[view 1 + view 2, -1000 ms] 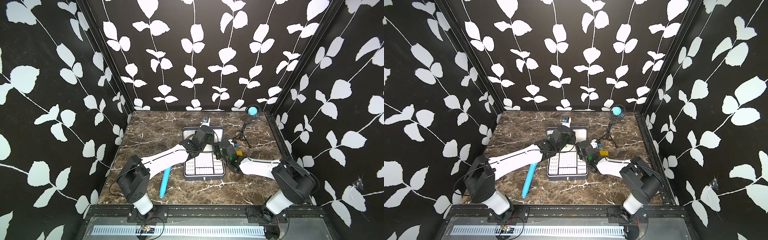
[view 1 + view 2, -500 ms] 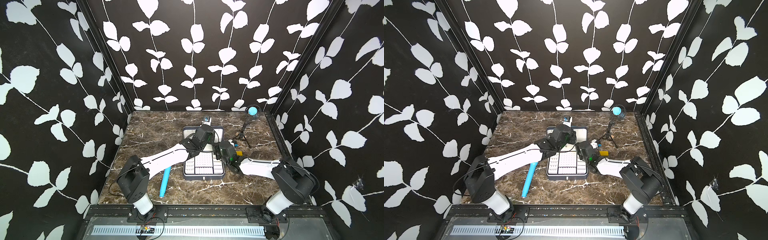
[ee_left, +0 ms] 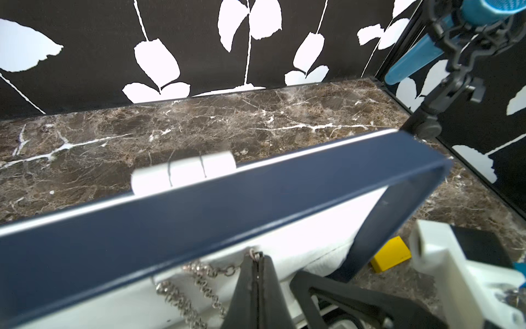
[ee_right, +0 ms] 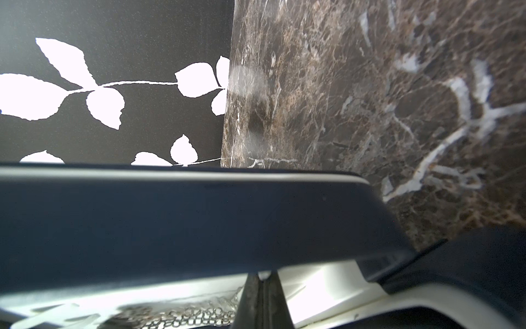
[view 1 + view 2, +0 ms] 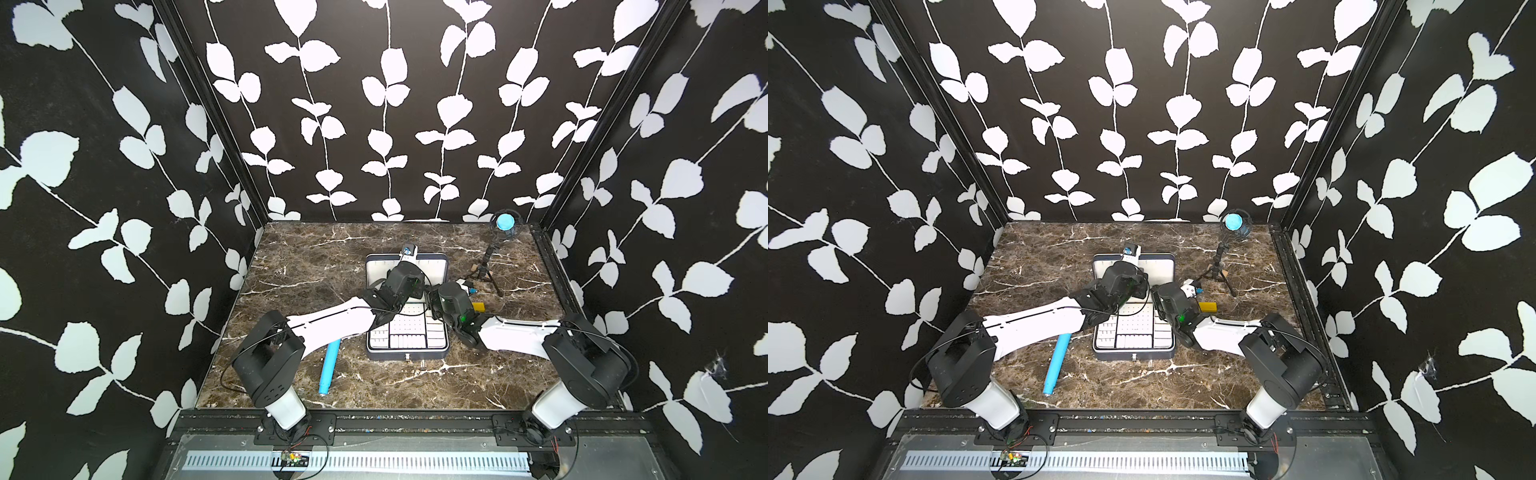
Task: Put jewelry chain into jewelry box
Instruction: Adjust the necklace in the storage slot.
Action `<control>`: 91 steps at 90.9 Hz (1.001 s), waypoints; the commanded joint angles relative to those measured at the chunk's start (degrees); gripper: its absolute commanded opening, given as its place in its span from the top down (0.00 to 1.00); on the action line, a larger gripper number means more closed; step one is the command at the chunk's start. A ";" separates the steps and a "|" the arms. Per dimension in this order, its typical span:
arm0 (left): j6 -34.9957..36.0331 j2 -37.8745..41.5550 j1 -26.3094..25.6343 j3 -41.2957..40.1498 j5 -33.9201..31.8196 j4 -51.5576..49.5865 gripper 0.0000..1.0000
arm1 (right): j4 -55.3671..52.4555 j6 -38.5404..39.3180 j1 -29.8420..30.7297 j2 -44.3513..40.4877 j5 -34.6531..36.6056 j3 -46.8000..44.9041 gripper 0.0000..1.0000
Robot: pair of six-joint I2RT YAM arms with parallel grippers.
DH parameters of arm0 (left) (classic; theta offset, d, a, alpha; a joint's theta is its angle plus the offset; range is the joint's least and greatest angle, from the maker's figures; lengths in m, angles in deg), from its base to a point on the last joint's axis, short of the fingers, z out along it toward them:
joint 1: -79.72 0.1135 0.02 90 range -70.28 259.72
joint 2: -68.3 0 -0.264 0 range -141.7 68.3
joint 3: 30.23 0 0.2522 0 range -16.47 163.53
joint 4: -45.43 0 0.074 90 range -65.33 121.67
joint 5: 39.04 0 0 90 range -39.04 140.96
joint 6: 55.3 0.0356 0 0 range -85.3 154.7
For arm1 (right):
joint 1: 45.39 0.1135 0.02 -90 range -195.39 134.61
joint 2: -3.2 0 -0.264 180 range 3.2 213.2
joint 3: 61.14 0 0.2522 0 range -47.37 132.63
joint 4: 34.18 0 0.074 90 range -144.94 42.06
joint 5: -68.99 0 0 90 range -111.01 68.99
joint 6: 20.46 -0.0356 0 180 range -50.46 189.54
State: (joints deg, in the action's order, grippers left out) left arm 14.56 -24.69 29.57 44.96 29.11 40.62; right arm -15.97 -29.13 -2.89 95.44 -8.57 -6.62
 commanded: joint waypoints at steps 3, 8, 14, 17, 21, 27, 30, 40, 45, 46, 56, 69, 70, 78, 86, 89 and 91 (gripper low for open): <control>-0.28 1.16 0.23 -0.93 0.32 3.45 1.00 | -1.03 0.16 0.79 -0.14 -0.56 -0.89 1.00; 0.03 1.05 0.23 -0.88 0.43 3.36 1.00 | -1.01 0.15 0.85 -0.14 -0.53 -0.88 1.00; 0.27 0.74 0.23 -0.53 0.81 3.05 1.00 | -1.03 0.18 0.83 -0.14 -0.49 -0.97 1.00; 0.23 0.59 0.23 -0.13 0.96 2.25 0.98 | -1.03 0.23 0.83 -0.14 -0.49 -1.02 1.00; 0.01 0.45 0.23 0.31 1.26 0.92 0.90 | -1.03 0.24 0.85 -0.14 -0.41 -1.03 1.00; -0.46 0.57 0.23 0.50 1.86 -0.48 0.75 | -1.03 0.15 0.83 -0.14 -0.49 -1.03 1.00; -0.97 0.68 0.23 0.60 1.89 -1.44 0.69 | -1.03 0.15 0.83 -0.14 -0.45 -1.03 1.00; -3.17 1.38 0.23 1.16 2.18 -5.29 0.57 | -0.86 0.15 0.84 -0.18 -0.41 -0.96 1.00; -4.36 1.94 0.23 1.15 2.72 -6.64 0.53 | -0.79 0.07 0.83 -0.14 -0.48 -1.01 1.00; -4.59 2.07 0.23 1.10 2.83 -6.83 0.53 | -0.78 0.06 0.83 -0.14 -0.49 -1.02 1.00; -8.03 2.67 0.17 1.11 3.18 -10.19 0.52 | -0.51 -0.06 0.83 -0.14 -0.45 -1.20 1.00; -13.34 2.48 0.18 0.86 4.72 -13.32 0.52 | -0.07 -0.16 0.83 -0.14 -0.49 -1.30 1.00; -13.78 2.43 0.21 0.83 4.93 -13.38 0.52 | -0.07 -0.18 0.83 -0.14 -0.49 -1.29 1.00; -15.96 1.92 0.14 0.52 5.99 -12.81 0.54 | 0.17 -0.23 0.83 -0.14 -0.58 -1.38 1.00; -17.32 1.33 0.14 0.92 6.37 -12.73 0.54 | 0.18 -0.29 0.83 -0.14 -0.58 -1.41 1.00; -17.52 1.10 0.15 1.08 6.40 -12.73 0.54 | 0.23 -0.29 0.83 -0.14 -0.58 -1.38 1.00; -17.55 0.96 0.14 1.24 6.34 -12.84 0.54 | 0.21 -0.29 0.83 -0.14 -0.54 -1.38 1.00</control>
State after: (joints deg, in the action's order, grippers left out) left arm 0.07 -24.54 29.61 44.96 34.46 29.01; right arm -15.45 -29.30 -2.78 95.44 -8.37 -6.84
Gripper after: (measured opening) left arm 0.457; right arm 0.045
